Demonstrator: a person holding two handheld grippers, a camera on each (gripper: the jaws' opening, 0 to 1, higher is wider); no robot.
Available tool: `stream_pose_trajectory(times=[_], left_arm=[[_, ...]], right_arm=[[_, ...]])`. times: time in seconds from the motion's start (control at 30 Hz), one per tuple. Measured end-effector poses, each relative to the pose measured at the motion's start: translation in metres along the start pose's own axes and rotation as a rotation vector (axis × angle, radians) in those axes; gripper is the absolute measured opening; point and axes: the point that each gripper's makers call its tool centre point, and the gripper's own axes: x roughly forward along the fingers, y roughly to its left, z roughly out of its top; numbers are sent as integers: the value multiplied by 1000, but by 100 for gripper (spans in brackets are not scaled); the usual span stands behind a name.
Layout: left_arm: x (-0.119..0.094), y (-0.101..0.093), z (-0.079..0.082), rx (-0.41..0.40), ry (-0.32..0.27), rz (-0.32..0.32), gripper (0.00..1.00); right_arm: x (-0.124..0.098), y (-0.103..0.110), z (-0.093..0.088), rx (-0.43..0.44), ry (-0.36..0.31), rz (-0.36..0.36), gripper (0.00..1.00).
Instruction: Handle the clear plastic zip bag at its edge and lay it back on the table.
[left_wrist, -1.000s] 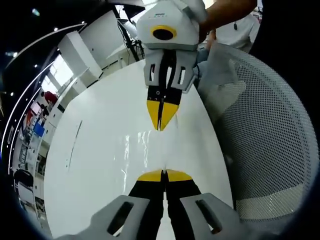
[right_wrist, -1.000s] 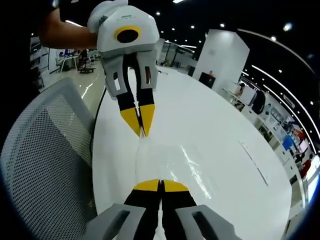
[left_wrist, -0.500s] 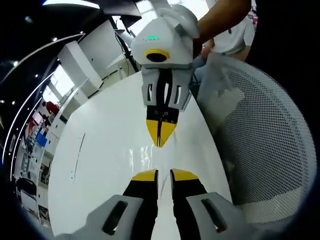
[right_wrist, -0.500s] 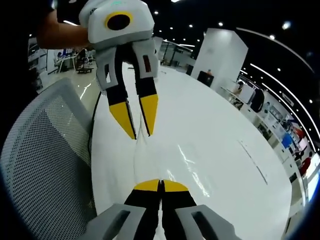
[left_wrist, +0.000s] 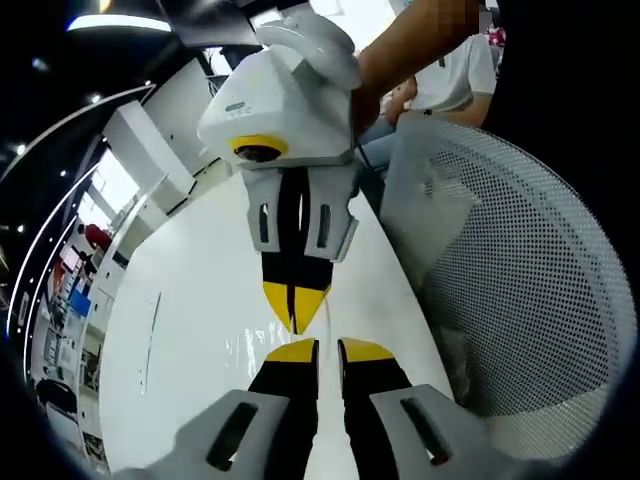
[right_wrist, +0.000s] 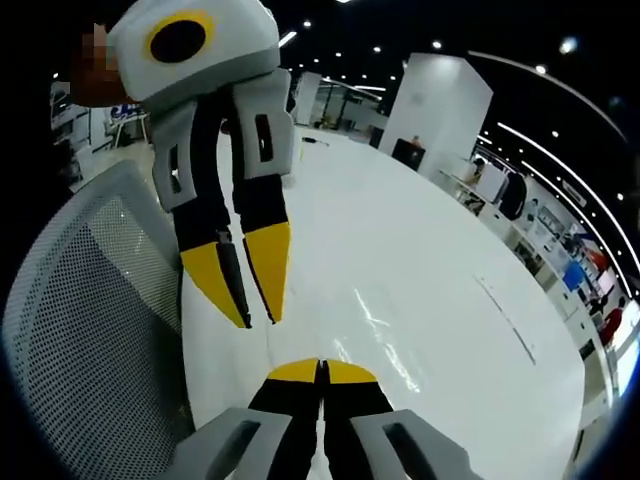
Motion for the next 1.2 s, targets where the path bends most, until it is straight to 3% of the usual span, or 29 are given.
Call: stream_pose_trajectory(times=[0.57,1.0,1.2], left_arm=[[19,-3,-17,61,58,29,0],[18,-9,-24,39,76,35,0],[18,-12,-25,28,78,36,0]], right_arm=[[-7,-8,10,43,2,-22,0],[-21,-50,40,93,-65,-151,0],[-21,-59,41,91,-64,-166,0]])
